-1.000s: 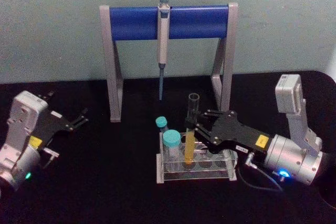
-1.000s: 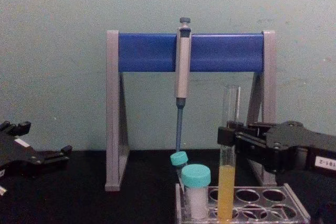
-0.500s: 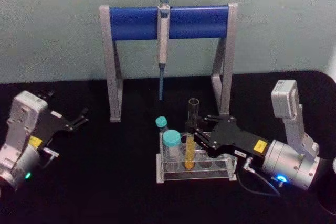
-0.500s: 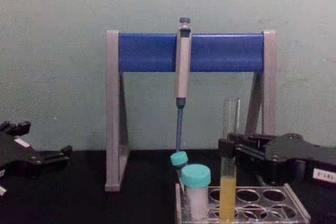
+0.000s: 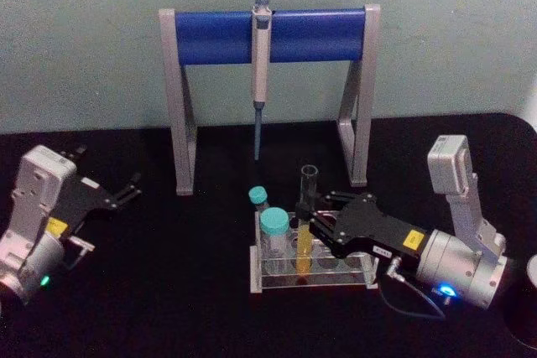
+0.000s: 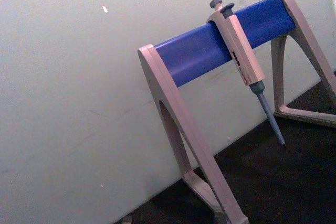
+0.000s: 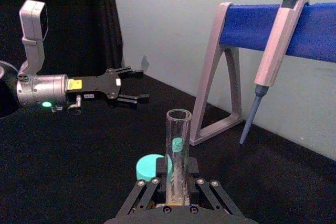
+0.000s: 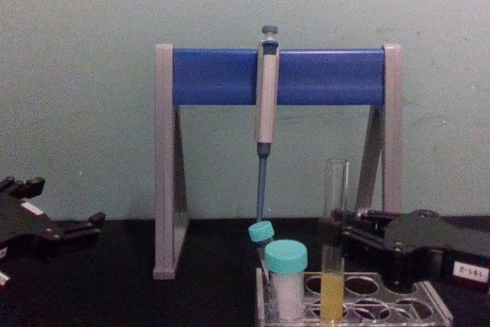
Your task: Pick up the test tube from the test tube rack, shake it, then place it back into the test tube rack.
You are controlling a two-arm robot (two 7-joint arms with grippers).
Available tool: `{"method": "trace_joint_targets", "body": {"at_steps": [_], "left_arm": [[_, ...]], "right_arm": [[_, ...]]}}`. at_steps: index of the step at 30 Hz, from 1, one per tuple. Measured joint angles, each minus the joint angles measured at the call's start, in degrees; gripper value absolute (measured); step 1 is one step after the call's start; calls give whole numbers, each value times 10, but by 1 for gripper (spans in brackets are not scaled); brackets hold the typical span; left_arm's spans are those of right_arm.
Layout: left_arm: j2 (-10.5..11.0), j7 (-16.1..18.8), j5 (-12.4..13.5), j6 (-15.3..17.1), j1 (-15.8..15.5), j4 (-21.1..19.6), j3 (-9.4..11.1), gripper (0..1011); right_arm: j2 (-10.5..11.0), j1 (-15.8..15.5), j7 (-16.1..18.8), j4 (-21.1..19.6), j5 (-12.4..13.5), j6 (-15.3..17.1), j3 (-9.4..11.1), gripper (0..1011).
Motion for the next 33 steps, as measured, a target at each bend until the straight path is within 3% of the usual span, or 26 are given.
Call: {"method": "trace_joint_targets", "body": {"at_steps": [29,33], "left_arm": [[0,0,0,0,0,0,0,1001],[0,0,0,0,0,0,0,1001]], "right_arm": [[-5,-1,-3,9,-7,3,-1,228],[-5,-1,-3,9,-8,4,-1,285]]}}
